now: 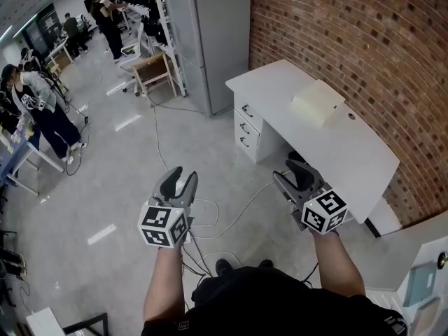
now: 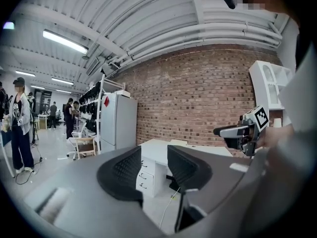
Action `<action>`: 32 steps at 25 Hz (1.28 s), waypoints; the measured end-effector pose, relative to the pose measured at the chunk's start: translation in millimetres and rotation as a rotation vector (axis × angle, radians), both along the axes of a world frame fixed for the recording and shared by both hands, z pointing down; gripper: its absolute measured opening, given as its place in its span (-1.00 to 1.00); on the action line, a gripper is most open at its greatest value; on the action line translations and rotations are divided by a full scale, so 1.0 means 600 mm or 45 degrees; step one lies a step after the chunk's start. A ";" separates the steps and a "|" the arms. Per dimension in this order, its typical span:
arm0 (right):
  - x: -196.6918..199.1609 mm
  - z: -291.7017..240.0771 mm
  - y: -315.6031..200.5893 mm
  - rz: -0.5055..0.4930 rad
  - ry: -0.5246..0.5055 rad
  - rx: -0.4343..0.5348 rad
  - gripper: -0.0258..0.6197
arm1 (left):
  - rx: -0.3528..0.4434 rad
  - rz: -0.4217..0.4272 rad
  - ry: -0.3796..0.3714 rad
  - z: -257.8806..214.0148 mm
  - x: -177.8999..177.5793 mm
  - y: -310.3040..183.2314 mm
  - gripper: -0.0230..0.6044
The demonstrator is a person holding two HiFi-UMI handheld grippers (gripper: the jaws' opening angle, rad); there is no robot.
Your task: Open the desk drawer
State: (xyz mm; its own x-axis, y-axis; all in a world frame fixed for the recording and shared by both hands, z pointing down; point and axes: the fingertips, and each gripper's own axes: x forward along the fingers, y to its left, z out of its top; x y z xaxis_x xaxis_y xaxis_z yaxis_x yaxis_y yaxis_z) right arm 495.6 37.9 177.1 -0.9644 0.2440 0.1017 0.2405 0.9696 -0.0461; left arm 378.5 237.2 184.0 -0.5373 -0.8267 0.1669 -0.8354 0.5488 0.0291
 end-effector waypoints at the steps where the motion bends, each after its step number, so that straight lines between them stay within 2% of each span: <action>1: -0.001 0.002 -0.001 0.003 0.003 -0.001 -0.36 | 0.000 -0.004 0.002 0.001 -0.002 0.002 -0.43; 12: -0.010 0.014 0.000 0.034 0.020 -0.010 -0.06 | -0.027 -0.021 0.024 0.015 -0.013 0.016 -0.11; 20: -0.019 0.021 0.022 0.027 0.035 0.009 0.03 | -0.008 -0.074 0.020 0.015 -0.030 0.051 -0.06; 32: -0.037 0.034 0.097 0.062 0.045 0.027 0.08 | 0.003 -0.053 0.019 0.024 -0.050 0.146 -0.01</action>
State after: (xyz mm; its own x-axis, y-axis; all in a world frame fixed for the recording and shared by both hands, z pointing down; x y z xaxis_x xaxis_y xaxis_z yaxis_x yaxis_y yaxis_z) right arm 473.6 96.4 197.7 -0.9707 0.1946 0.1410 0.1918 0.9809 -0.0330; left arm 348.6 324.8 198.7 -0.5684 -0.8044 0.1728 -0.8116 0.5827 0.0428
